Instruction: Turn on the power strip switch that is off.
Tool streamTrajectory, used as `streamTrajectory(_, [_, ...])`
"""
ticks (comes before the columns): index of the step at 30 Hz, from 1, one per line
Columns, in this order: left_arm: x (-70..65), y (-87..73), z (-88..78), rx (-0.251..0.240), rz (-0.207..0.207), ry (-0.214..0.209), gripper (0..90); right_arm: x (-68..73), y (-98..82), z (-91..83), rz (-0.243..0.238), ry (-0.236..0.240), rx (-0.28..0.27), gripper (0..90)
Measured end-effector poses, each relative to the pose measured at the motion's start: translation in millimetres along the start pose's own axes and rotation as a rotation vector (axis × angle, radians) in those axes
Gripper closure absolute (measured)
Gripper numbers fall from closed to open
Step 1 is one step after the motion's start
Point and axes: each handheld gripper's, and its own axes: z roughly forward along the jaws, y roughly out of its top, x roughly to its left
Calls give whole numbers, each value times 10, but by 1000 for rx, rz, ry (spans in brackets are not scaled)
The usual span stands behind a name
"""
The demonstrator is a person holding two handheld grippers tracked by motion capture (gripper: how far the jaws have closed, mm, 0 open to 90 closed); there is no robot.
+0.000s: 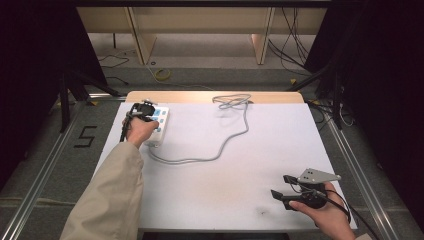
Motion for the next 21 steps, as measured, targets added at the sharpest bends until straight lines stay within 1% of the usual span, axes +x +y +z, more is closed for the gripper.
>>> streamTrajectory(2, [-3,13,6,1,11,5,900,0,-1,-1,2,0,1,281])
streamTrajectory(4, [-10,21,15,1,11,7,900,0,-1,-1,2,1,0,281])
streamTrajectory(5, [-9,24,18,7,20,8,900,-1,0,1,-1,1,-1,281])
streamTrajectory(9, [-21,30,46,14,15,7,900,1,0,-1,1,0,0,281])
streamTrajectory(15, [-44,39,85,30,31,15,900,0,-1,0,1,1,-1,281])
streamTrajectory(16, [-45,41,90,29,27,16,900,-1,-1,1,-3,1,-2,281])
streamTrajectory(21, [-43,45,109,38,31,21,899,4,0,0,0,1,-1,281])
